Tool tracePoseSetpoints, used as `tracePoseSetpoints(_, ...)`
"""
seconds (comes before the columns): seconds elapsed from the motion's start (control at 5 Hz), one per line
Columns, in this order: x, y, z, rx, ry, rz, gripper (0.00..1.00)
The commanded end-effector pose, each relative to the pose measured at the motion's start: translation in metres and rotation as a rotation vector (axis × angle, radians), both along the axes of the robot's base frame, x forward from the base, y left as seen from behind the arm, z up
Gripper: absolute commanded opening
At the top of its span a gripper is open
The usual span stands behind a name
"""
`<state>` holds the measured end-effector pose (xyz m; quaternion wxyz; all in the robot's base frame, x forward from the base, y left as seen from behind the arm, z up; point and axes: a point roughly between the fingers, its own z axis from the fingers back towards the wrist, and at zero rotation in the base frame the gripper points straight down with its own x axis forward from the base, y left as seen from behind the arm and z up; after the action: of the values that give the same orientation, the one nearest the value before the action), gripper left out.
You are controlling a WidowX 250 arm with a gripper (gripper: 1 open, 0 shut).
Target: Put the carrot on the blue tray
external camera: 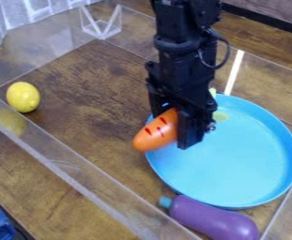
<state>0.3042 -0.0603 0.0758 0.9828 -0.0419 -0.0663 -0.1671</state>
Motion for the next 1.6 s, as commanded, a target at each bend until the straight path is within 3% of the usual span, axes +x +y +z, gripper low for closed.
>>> tracePoseSetpoints(0.0,0.02,-0.011,0.021,-0.021,-0.08,0.009,0.0)
tracePoseSetpoints(0.2,0.03,-0.015,0.023,-0.019,-0.086,0.032,0.0)
tracePoseSetpoints(0.6,0.015,0.019,0.017,0.001,-0.076,0.109,0.0)
tracePoseSetpoints(1.0,0.03,0.014,-0.01,-0.019,-0.094,-0.018,0.0)
tracePoseSetpoints(1.4,0.04,0.022,0.008,-0.008,-0.08,0.164,0.0)
